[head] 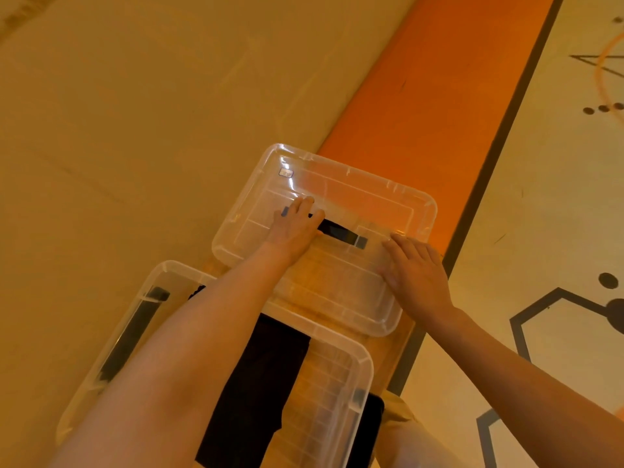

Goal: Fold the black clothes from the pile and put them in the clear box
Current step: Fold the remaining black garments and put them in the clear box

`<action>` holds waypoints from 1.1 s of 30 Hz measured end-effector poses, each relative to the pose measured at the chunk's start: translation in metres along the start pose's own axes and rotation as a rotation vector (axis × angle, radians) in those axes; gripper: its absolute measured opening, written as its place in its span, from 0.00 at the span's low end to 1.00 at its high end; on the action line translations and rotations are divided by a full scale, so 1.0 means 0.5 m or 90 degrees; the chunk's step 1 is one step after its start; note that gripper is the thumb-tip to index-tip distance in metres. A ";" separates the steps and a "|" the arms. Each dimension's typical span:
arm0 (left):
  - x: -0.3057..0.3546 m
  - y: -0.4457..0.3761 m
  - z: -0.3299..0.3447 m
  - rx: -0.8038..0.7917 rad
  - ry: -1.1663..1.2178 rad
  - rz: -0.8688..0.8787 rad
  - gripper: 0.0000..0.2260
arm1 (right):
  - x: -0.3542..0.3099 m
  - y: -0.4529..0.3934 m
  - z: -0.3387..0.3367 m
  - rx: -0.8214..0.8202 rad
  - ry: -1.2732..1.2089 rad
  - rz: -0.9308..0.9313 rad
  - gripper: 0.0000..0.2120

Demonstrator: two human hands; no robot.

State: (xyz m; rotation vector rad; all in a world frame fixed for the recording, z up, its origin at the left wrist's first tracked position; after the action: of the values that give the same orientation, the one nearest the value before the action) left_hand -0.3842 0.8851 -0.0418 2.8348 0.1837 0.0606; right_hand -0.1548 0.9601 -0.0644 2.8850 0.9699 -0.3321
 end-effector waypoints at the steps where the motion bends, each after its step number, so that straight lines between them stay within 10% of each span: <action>1: 0.000 -0.004 -0.014 0.000 -0.008 0.001 0.17 | 0.000 -0.005 -0.006 0.005 -0.007 -0.002 0.22; 22: -0.027 0.219 -0.194 0.217 -0.122 -0.034 0.16 | -0.137 0.033 -0.225 0.097 -0.082 -0.103 0.20; 33: 0.008 0.459 -0.091 0.102 -0.075 -0.117 0.21 | -0.237 0.251 -0.179 0.111 -0.063 -0.162 0.18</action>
State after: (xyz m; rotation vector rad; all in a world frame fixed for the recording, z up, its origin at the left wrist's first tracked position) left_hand -0.3554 0.6815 0.0701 2.9548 0.4395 -0.1670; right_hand -0.1548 0.8036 0.0507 2.8606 1.3558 -0.6001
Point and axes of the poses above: each hand's wrist, its own y-axis away from the middle knuckle, its own z-axis out of the palm, x = y × z, the point moved 1 cm from there along -y, towards the middle knuckle, and after that the axes turned 12 degrees about z, right-handed, at the moved point
